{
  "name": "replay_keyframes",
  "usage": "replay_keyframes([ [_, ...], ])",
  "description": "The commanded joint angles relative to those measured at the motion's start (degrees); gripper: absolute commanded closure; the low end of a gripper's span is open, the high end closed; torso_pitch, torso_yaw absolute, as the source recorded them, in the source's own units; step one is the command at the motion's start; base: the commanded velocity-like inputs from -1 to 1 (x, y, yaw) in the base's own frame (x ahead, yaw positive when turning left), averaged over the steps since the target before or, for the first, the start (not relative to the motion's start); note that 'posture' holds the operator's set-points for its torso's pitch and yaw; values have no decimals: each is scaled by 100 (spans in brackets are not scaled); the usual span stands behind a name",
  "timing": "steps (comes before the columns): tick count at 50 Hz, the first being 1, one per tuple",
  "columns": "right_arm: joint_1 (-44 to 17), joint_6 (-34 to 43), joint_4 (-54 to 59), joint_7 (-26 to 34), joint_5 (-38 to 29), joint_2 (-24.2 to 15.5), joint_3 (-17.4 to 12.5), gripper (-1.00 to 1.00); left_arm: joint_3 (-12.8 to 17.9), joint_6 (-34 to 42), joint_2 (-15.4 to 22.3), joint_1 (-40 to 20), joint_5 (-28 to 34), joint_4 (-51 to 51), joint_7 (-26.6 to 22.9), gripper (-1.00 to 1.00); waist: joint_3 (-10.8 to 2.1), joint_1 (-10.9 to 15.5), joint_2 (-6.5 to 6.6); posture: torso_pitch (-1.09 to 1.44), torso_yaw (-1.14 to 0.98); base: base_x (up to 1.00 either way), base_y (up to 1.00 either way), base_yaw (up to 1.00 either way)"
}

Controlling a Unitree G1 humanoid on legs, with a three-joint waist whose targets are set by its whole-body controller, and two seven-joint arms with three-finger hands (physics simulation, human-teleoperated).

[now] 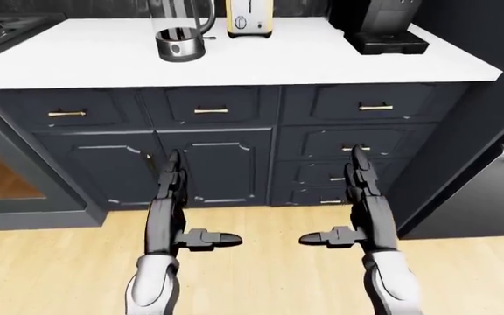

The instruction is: Press down the lever to turn on the electric kettle.

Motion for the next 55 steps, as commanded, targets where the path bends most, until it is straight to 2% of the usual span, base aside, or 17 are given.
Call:
replay_keyframes([
  [1, -76, -87, -281, -4, -5, -1, -5, -100, 13, 41, 3, -140, -31, -389, 35, -100, -79, 1, 5, 0, 0, 0, 0, 0],
  [14, -238, 89, -412, -30, -103, -40, -124, -100, 135, 1008, -20, -604, -466, -1195, 318, -100, -94, 1, 3, 0, 0, 0, 0, 0],
  [22, -203, 84, -359, -65, -141, -10, -68, -100, 127, 1015, 40, -547, -371, -1338, 357, -100, -90, -1, 12, 0, 0, 0, 1, 0],
  [23, -197, 70, -347, -69, -135, -7, -66, -100, 128, 1027, 38, -548, -366, -1351, 357, -100, -181, -6, 33, 0, 0, 0, 7, 0],
  [25, -206, 65, -305, -103, -166, 6, -28, -100, 159, 1045, 41, -536, -378, -1393, 343, -100, -43, -15, 45, 0, 0, 0, 9, 0],
  [31, -200, 5, -249, -112, -137, 19, 39, -100, 128, 1029, 27, -507, -332, -1420, 341, -100, 21, -22, 179, 0, 0, 0, 10, 0],
  [35, -199, 10, -253, -119, -123, 12, 37, -100, 111, 1230, 30, -587, -317, -1502, 361, -100, 14, -28, 53, 0, 0, 0, 10, 0],
  [38, -183, 8, -251, -125, -118, 11, 40, -100, 110, 1213, 7, -572, -366, -1468, 352, -100, 51, -59, -238, 0, 0, 0, 9, 0],
  [40, -185, 5, -248, -118, -113, 8, 44, -100, 98, 1220, 14, -579, -355, -1468, 361, -100, 41, -67, -89, 0, 0, 0, 10, 0],
  [43, -204, -2, -215, -107, -95, 4, 37, -100, 100, 1178, 2, -590, -392, -1398, 357, -100, 20, -47, -127, 0, 0, 0, 10, 0],
  [46, -198, 0, -221, -112, -93, 6, 34, -100, 90, 1195, 6, -580, -400, -1422, 368, -100, 49, -27, -11, 0, 0, 0, 10, 0],
  [48, -194, 1, -223, -110, -86, 8, 36, -100, 92, 1196, 4, -576, -415, -1420, 373, -100, 94, -32, 129, 0, 0, 0, 10, 0],
  [50, -185, 8, -251, -107, -69, 5, 19, -100, 60, 1201, 2, -558, -413, -1438, 375, -100, 14, -36, 460, 0, 0, 0, 11, 0],
  [51, -186, 9, -247, -110, -73, 3, 17, -100, 58, 1200, 2, -559, -414, -1434, 376, -100, -49, -55, 487, 0, 0, 0, 10, 0],
  [52, -188, 9, -241, -113, -72, 6, 17, -100, 56, 1195, 4, -554, -411, -1433, 376, -100, 38, 23, 375, 0, 0, 0, 11, 0],
  [53, -190, 10, -238, -112, -73, 7, 21, -100, 65, 1190, 7, -555, -416, -1423, 372, -100, 78, -10, 401, 0, 0, 0, 11, 0],
  [55, -188, 15, -234, -115, -79, 9, 31, -100, 68, 1204, 9, -559, -420, -1423, 371, -100, 43, 8, 296, 0, 0, 0, 12, 0],
])
